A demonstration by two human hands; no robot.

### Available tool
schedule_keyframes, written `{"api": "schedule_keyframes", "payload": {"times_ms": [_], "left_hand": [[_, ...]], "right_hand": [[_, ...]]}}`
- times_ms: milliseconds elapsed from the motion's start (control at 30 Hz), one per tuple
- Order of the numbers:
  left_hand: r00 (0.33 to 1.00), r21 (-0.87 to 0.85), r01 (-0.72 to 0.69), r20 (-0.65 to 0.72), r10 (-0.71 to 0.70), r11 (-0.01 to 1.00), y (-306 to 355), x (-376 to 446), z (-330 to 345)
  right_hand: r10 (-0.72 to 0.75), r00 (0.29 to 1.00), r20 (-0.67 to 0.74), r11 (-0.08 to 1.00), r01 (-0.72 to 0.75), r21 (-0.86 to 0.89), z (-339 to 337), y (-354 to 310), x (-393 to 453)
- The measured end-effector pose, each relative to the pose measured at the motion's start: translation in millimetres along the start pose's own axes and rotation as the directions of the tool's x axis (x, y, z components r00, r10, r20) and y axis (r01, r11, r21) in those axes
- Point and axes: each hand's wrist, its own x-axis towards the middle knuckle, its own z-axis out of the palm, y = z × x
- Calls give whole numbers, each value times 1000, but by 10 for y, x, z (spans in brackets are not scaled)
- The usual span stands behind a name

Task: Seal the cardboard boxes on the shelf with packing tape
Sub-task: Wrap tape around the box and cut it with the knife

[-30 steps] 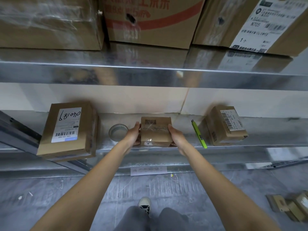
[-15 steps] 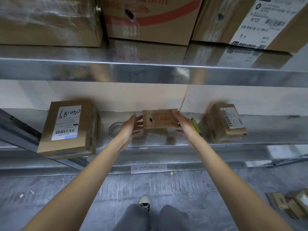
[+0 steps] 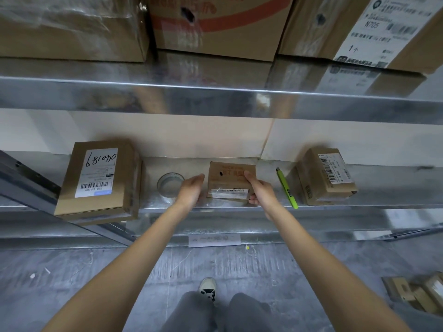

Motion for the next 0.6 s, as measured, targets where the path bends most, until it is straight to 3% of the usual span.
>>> {"api": "schedule_keyframes", "payload": {"times_ms": [67,133,233,333,400,467,533,600], "left_hand": [[944,427,-134,-220,246,894,-123,10,-89],[897,712,-121,-220,383,692,-256,12,-194],[975,859,-2,-112,192,512,-303,-23,-305],[983,926,21,-89,163,378,-213,-125,-327],[978,921,18,-97,183,389,-132,-233,-339],[959,898,-5,-120,255,440,-68,-347,-374],[935,787,-115,-122,334,607,-21,-500,-381],[957,421,-218,-84,277,880,6,-728,-342]], "right_hand": [[7,1000,-9,999,-8,-35,-7,-21,-17],[17,1000,-3,998,-17,-56,-23,-30,-15],[9,1000,9,996,-8,-85,-32,-72,-10],[-131,980,-147,976,102,-190,-22,-119,-24],[-391,881,-264,908,323,-268,-17,-194,-113],[-595,781,-188,792,530,-303,56,-276,-237],[-597,802,23,775,584,-241,209,-333,-370],[-479,846,235,827,525,-202,358,-362,-464]]}}
